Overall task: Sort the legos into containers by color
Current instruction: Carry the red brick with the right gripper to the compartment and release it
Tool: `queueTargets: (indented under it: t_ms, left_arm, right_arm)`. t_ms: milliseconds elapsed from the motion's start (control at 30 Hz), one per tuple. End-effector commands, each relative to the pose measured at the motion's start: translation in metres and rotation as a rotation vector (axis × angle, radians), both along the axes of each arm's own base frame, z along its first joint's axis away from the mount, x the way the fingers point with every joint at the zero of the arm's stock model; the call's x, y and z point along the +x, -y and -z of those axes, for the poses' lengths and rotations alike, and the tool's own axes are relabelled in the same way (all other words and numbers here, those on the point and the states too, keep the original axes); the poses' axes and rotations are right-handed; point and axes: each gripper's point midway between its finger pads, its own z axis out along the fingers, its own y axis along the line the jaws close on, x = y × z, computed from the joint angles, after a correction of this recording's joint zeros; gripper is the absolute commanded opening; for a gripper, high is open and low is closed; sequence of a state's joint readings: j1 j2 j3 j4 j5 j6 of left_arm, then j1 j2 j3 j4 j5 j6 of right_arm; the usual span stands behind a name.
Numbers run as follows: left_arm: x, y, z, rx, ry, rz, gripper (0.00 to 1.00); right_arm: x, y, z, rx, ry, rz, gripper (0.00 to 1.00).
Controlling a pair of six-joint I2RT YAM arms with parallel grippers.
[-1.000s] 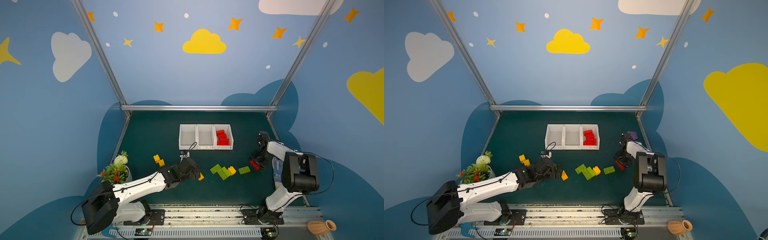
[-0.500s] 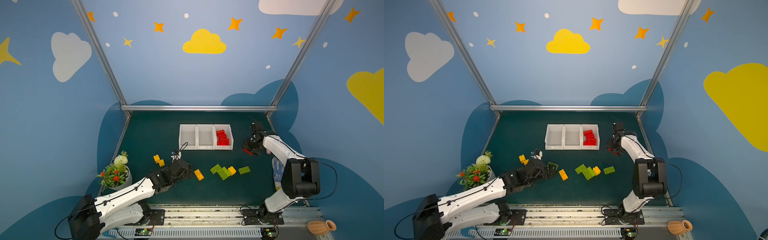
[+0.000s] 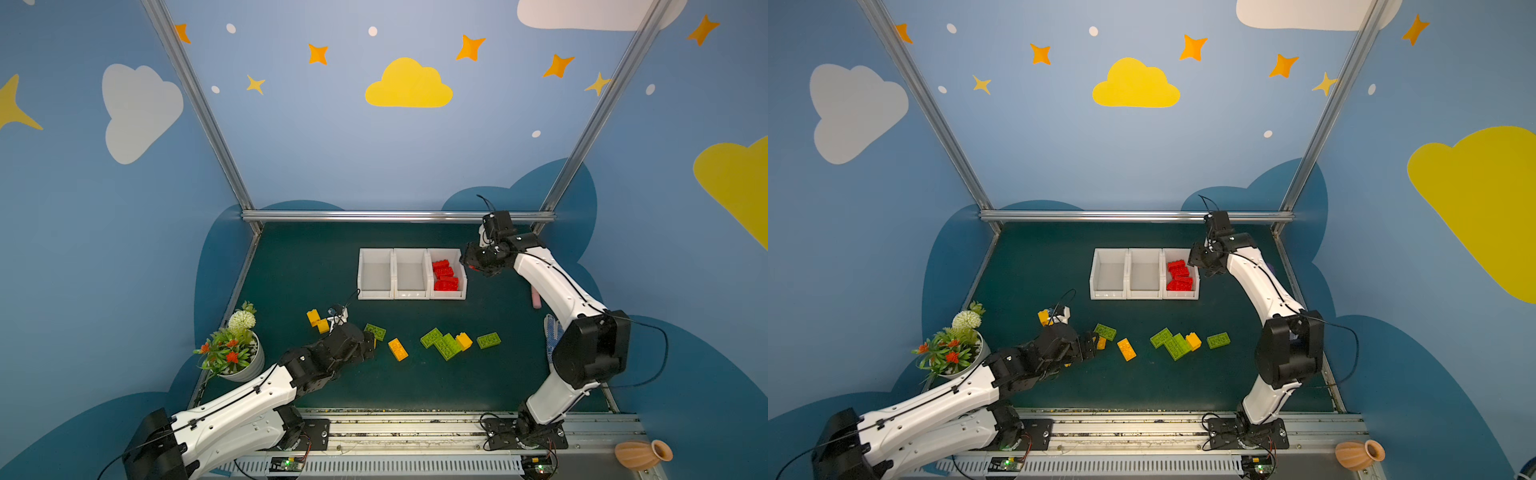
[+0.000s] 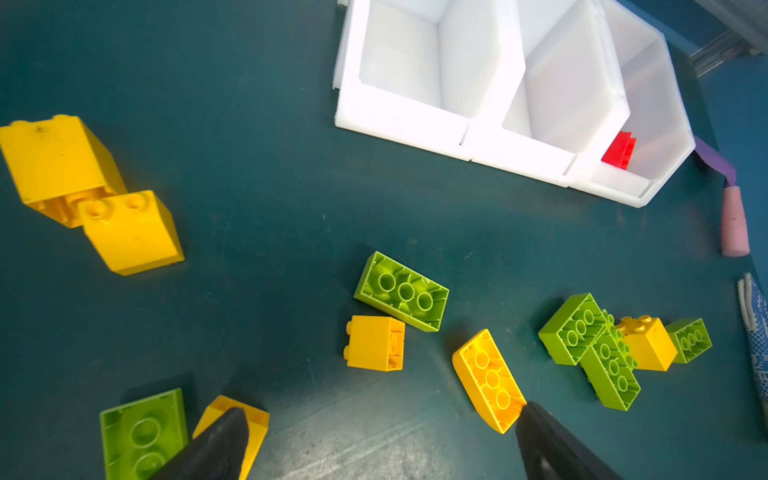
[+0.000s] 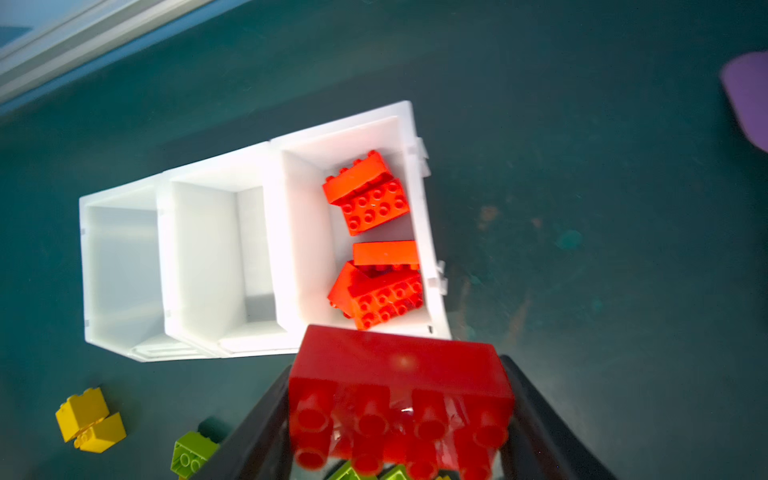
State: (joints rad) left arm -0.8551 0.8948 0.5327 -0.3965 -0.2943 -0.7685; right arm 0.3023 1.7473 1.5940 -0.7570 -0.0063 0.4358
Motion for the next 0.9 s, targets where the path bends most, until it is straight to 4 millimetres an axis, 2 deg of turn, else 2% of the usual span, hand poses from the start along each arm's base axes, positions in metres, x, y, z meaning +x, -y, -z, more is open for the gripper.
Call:
queueTargets:
  t_ms: [0, 133, 400, 600, 867]
  left_arm:
    - [-0.005, -0.015, 0.008, 0.034, -0.016, -0.036, 1.0]
    - [-0.009, -0.02, 0.013, 0.037, -0.029, -0.043, 1.0]
    - [-0.012, -0.026, 0.021, 0.041, -0.043, -0.062, 1.0]
    - [-0.012, -0.026, 0.025, 0.057, -0.064, -0.065, 1.0]
    - [-0.007, -0.026, 0.021, 0.084, -0.065, -0.065, 1.0]
  right_arm:
    - [0.003, -0.015, 0.017, -0.027, -0.06, -0.049, 0.51]
    - [0.014, -0.034, 0.028, -0.028, -0.081, -0.079, 0.52]
    - [0.033, -0.053, 0.048, -0.022, -0.113, -0.101, 0.6]
    - [0.042, -0.056, 0.046, -0.021, -0.106, -0.095, 0.71]
    - [0.045, -0.059, 0.034, -0.002, -0.072, -0.109, 0.77]
